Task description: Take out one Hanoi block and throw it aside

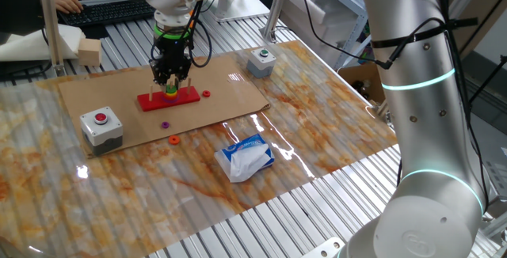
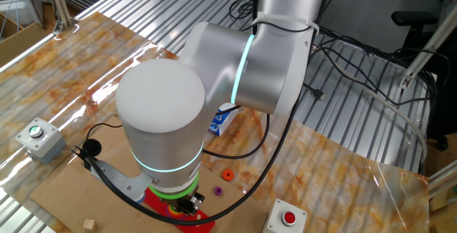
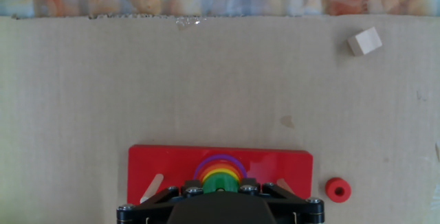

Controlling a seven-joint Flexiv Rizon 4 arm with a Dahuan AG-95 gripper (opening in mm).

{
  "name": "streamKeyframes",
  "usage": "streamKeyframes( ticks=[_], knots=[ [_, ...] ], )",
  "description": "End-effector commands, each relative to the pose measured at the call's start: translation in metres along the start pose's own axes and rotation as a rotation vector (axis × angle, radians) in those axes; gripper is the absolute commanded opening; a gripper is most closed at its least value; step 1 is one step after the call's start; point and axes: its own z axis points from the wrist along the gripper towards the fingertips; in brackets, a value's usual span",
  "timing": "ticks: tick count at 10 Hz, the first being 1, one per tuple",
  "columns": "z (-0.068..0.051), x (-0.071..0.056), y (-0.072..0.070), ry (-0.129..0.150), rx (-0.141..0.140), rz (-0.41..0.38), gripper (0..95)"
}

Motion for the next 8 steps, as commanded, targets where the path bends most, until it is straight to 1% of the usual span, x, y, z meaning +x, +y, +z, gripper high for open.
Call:
streamKeyframes(
  ticks=[1, 8],
  knots=[
    [0.0001, 0.0001, 0.0001, -0.001, 0.0, 0.0, 0.0],
    [-0.0024, 0.0011, -0.0008, -0.004, 0.001, -0.004, 0.0]
  ],
)
